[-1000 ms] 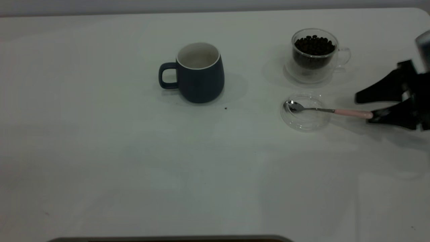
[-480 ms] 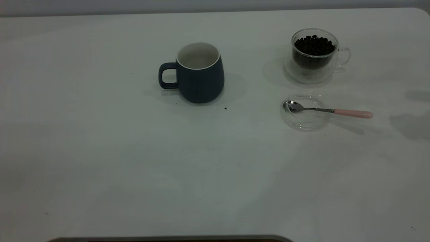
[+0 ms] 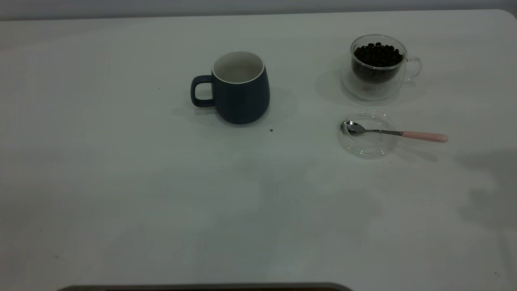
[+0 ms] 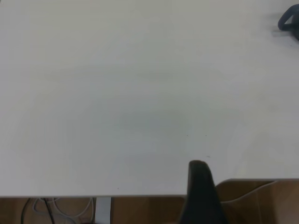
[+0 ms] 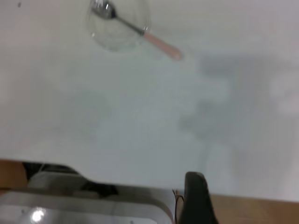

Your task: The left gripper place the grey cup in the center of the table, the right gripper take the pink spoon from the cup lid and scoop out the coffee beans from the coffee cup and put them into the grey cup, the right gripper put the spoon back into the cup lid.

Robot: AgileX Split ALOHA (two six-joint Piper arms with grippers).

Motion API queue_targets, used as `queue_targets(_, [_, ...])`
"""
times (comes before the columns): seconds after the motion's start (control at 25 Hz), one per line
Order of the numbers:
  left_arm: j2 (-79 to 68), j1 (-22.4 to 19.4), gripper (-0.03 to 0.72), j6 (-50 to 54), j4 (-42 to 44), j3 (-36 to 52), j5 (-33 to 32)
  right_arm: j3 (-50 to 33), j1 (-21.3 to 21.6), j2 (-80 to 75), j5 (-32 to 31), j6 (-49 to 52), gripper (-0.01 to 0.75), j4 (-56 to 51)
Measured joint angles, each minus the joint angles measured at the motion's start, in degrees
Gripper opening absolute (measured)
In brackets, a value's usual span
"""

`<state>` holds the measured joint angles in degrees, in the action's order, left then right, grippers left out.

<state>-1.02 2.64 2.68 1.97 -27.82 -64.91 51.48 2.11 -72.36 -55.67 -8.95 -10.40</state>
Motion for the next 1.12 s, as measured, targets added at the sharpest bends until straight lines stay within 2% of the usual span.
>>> queue_targets(0.28, [0.0,0.0,0.586,0.0,0.0,0.0,0.0,-10.7,-0.5,13.3,-1.4,-5.4,0.589,0.2])
queue_targets(0.6, [0.0,0.0,0.586,0.0,0.0,0.0,0.0,-16.4,-0.5,31.3,-2.1,-6.2,0.589,-0.4])
queue_targets(0.88, [0.0,0.0,0.586,0.0,0.0,0.0,0.0,-17.1,-0.5,51.5,-7.5,-7.4,0.589,3.6])
queue_targets(1.12, [0.0,0.0,0.586,0.0,0.0,0.0,0.0,-17.1,-0.5,64.8,-9.0,-1.4,0.589,4.4])
